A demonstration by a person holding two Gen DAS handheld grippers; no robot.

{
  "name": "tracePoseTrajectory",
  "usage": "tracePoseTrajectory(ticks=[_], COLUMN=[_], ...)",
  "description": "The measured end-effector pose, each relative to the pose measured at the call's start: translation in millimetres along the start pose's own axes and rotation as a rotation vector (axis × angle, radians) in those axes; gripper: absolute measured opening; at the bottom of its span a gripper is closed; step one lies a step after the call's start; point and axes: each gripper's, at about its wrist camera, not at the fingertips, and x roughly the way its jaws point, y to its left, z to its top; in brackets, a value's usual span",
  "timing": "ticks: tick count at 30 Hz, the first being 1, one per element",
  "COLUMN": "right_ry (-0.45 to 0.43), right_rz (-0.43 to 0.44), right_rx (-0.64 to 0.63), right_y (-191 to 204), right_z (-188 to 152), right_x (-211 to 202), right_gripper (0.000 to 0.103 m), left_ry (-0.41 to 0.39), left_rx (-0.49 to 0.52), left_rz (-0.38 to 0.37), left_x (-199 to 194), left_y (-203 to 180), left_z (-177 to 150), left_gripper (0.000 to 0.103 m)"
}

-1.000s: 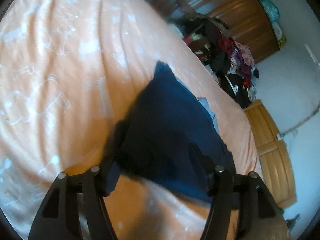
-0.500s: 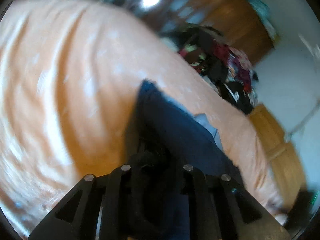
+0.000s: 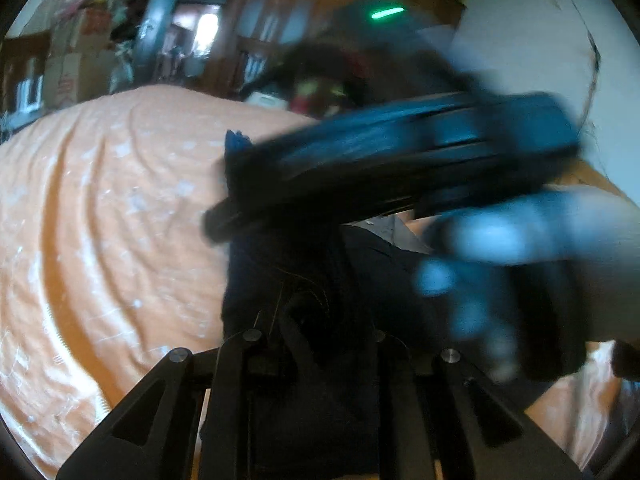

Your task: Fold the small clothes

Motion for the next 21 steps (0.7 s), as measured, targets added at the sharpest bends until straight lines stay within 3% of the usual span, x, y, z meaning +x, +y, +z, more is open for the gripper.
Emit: tracePoseTrajectory(ticks=[2, 3, 8, 13, 15, 21], right_ry=[-0.038, -0.092, -0.275, -0.308, -0.318, -0.311], right_rz=[0.052, 0.093, 0.112, 0.103, 0.12, 0.161], right_rx=[0.051, 0.09, 0.25, 0.411, 0.472, 0.583], right_y=[-14, -25, -93, -179, -208, -263], right_z=[-8, -18, -91, -174, -205, -260], right_x=[-5, -18, -96, -146, -156, -162], right_gripper=[0.02, 0.013, 0.009, 0.009, 0.009, 0.009], left_ry=[0.005, 0.008, 0.056, 0.2, 0.252, 0.366], left_rx=[0.035, 0.051, 0.173, 0.275, 0.303, 0.335], left_rz=[-0.02, -0.045, -0.257, -0.457, -0.491, -0.545], left_x=[4, 5, 16, 63, 82, 126], left_y=[-9, -16, -90, -193, -224, -286], left_z=[2, 4, 11, 0, -8, -32], left_gripper=[0.016, 0.016, 0.017, 0.024, 0.028, 0.028])
